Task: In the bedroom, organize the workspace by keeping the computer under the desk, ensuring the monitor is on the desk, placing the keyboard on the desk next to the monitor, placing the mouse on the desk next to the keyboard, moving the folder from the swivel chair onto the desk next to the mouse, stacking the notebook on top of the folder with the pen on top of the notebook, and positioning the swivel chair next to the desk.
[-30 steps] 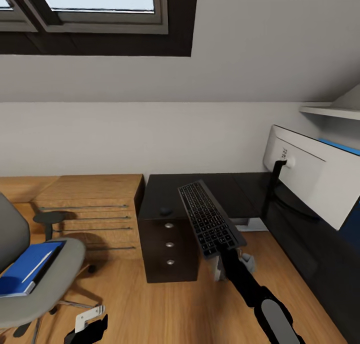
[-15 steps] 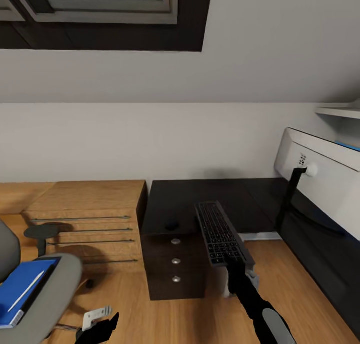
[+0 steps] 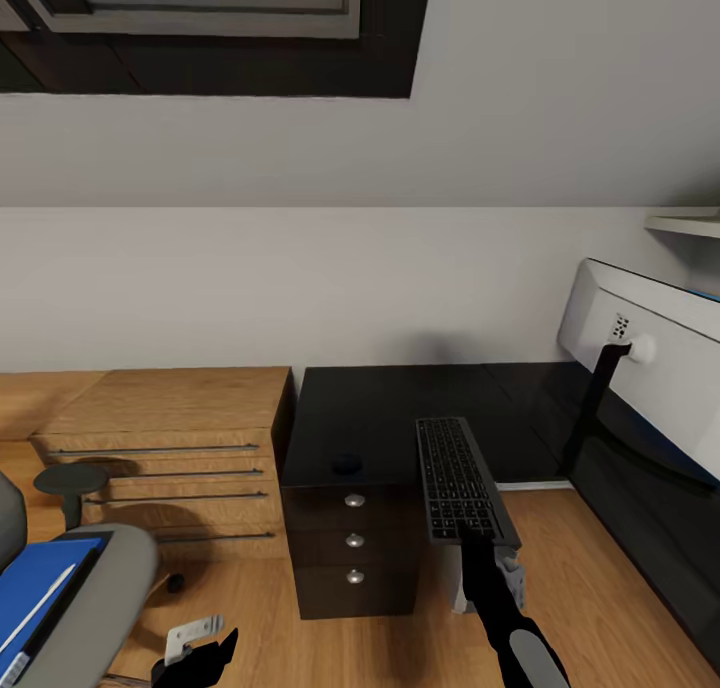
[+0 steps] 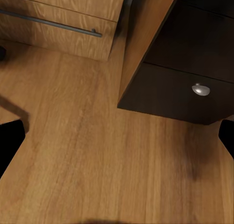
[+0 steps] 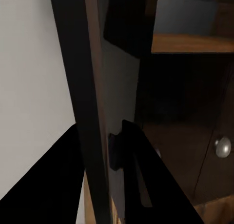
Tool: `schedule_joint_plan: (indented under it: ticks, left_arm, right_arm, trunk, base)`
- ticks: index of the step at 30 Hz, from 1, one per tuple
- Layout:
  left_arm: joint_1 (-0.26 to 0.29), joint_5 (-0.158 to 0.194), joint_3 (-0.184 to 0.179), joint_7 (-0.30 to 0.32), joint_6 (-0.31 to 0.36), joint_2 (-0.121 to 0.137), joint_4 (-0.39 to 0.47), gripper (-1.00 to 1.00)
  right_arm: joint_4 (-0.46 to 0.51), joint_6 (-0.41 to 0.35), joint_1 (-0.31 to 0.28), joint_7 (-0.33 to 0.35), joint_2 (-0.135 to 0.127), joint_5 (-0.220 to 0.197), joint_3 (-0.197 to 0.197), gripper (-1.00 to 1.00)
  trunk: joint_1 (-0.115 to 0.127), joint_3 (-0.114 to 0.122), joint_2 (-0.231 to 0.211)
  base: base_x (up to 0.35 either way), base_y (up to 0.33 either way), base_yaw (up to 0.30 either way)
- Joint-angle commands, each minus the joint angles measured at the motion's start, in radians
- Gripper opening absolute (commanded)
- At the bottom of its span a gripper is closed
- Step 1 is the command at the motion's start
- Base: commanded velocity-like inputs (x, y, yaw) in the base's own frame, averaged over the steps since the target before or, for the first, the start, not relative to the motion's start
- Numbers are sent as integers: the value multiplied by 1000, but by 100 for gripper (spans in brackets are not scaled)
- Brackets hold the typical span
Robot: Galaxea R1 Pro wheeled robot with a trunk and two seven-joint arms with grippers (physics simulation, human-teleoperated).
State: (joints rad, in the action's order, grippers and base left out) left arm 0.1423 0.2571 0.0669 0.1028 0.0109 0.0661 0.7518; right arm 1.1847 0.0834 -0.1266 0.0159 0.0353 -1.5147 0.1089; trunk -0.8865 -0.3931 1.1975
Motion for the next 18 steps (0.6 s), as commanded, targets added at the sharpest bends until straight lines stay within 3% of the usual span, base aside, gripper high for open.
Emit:
schedule_joint_plan:
  ticks: [1,14,18]
  left_arm:
    - [0,10,2,6,1,0,0,100]
    - [0,10,2,6,3,-2,-1,100]
    - [0,10,2,6,3,-2,-2,100]
  right_arm:
    - [-5,7,-1,-56,0,-14,2,-100]
    - [-5,6,-1,-54,0,-13,7,-100]
    - [-5,6,-1,-54,1,-13,30,-100]
  trunk:
    - [-1,-1,0]
    - [-1,-1,0]
    - [-1,-1,0]
  base:
    - [287,0,0]
    - [316,0,0]
    - [275,32,0]
